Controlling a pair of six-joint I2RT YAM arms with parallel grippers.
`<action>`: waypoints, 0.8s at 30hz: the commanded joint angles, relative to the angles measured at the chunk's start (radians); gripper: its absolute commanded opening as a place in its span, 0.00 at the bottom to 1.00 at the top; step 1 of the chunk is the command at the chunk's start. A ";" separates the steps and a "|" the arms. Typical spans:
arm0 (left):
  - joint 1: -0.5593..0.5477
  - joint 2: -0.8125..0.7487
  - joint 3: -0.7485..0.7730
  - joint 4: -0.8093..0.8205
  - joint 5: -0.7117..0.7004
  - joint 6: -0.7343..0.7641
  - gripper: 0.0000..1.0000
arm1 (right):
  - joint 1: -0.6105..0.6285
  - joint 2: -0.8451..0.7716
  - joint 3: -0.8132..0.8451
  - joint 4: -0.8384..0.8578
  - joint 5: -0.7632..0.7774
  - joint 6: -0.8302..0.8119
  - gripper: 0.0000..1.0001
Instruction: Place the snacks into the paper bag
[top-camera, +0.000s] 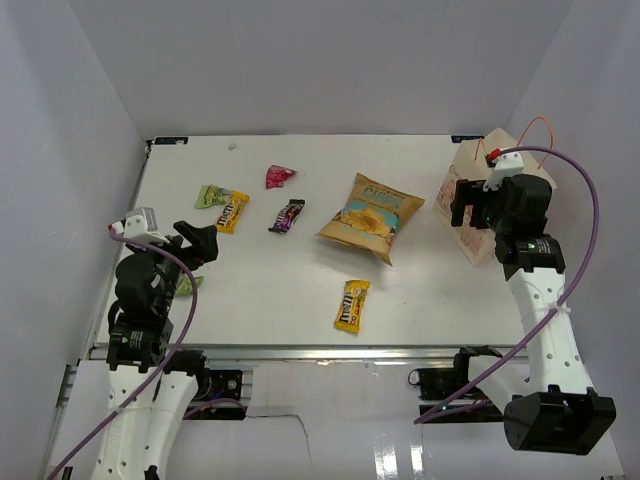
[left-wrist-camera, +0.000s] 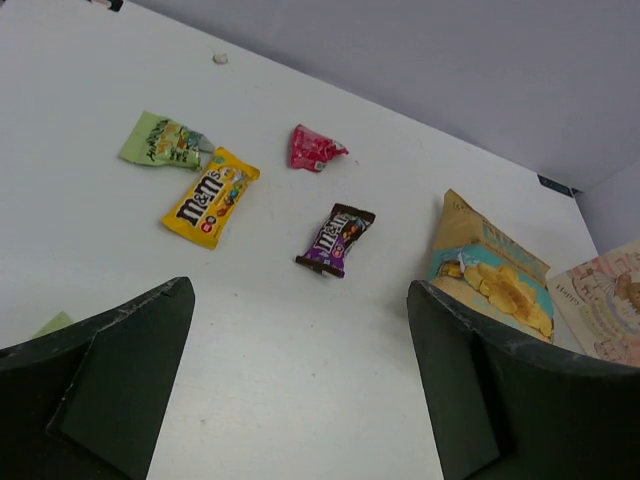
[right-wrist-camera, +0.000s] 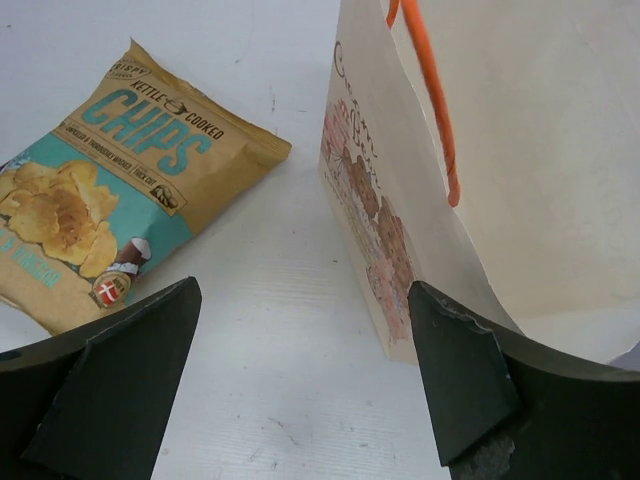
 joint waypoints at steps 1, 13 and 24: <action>0.000 0.003 -0.002 -0.098 0.022 0.016 0.98 | -0.001 -0.011 0.087 -0.078 -0.047 0.020 0.90; 0.000 -0.040 -0.040 -0.129 0.031 -0.015 0.98 | 0.282 0.030 0.102 -0.536 -0.686 -0.750 0.90; 0.000 -0.004 -0.043 -0.132 0.120 -0.048 0.98 | 0.738 0.305 0.099 -0.119 0.066 -0.492 0.98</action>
